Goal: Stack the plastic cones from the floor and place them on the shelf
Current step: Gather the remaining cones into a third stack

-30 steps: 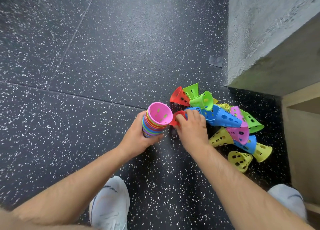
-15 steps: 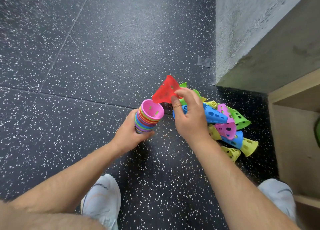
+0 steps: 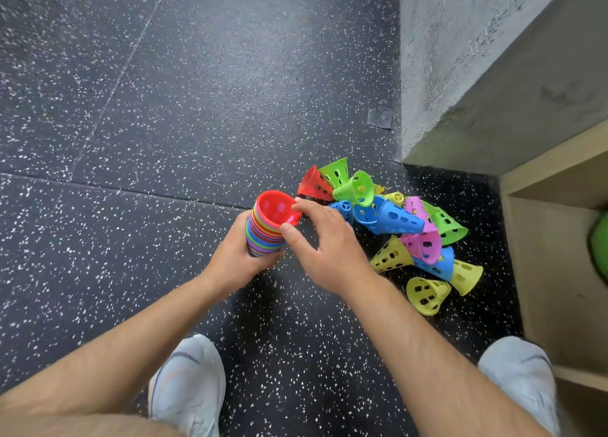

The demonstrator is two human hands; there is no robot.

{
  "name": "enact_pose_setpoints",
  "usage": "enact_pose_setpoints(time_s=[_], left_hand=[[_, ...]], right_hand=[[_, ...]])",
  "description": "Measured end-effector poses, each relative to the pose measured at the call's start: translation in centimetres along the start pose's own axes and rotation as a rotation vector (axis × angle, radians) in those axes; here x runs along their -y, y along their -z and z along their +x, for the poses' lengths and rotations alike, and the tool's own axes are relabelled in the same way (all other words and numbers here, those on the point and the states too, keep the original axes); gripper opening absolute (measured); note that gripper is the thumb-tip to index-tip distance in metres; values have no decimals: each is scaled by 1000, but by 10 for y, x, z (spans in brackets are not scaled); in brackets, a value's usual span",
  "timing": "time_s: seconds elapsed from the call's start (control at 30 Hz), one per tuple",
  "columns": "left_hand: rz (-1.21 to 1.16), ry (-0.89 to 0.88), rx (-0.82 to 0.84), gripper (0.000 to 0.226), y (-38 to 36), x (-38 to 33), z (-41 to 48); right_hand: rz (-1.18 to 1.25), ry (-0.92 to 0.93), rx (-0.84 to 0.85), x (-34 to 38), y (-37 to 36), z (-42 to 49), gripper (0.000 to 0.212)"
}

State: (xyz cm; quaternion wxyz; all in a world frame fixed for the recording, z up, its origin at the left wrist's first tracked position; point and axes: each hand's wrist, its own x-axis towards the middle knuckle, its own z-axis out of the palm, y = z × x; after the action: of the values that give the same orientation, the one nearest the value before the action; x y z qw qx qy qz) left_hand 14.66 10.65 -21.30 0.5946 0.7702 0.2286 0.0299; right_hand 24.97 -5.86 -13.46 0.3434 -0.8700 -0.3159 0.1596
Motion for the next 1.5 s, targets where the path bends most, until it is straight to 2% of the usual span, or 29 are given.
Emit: enact_pose_setpoints(time_s=[0.17,0.27,0.37,0.43,0.53,0.67,0.73,0.83,0.93,1.1,1.23,1.37,1.5], left_hand=[[47,-22,26,76,-3,0,7],[46,-21,46,72,-12,-4,15],[50,-26,91,69,-22,-8,26],[45,-27,120,69,-29,-11,33],[47,-39,149,73,-36,-14,41],[63,-40,166,76,-36,-13,44],[69,-39,162,77,-34,-12,44],[71,-36,156,79,-33,-12,43],[75,-24,154,80,-34,-14,44],[63,-28,166,82,-34,-16,44],[50,-16,165,80,-34,-17,44],[25,-13,147,76,-34,-15,43],[11,-25,128,72,-34,-14,43]], right_hand=[[26,-54,-151,-12,1,1,35],[-135,-73,-272,-27,5,7,29],[-309,-123,-301,-40,18,20,34],[-423,-182,-255,-47,30,35,50],[-526,-288,-90,-58,50,60,75],[-610,-370,120,-75,62,83,89],[-560,-398,166,-82,62,89,87],[-469,-401,142,-87,62,89,80],[-411,-370,52,-88,64,85,77],[-23,-339,-153,-71,76,69,71],[126,-229,-233,-51,74,56,62],[89,-59,-291,-41,63,50,45],[56,-83,-207,-39,50,51,27]])
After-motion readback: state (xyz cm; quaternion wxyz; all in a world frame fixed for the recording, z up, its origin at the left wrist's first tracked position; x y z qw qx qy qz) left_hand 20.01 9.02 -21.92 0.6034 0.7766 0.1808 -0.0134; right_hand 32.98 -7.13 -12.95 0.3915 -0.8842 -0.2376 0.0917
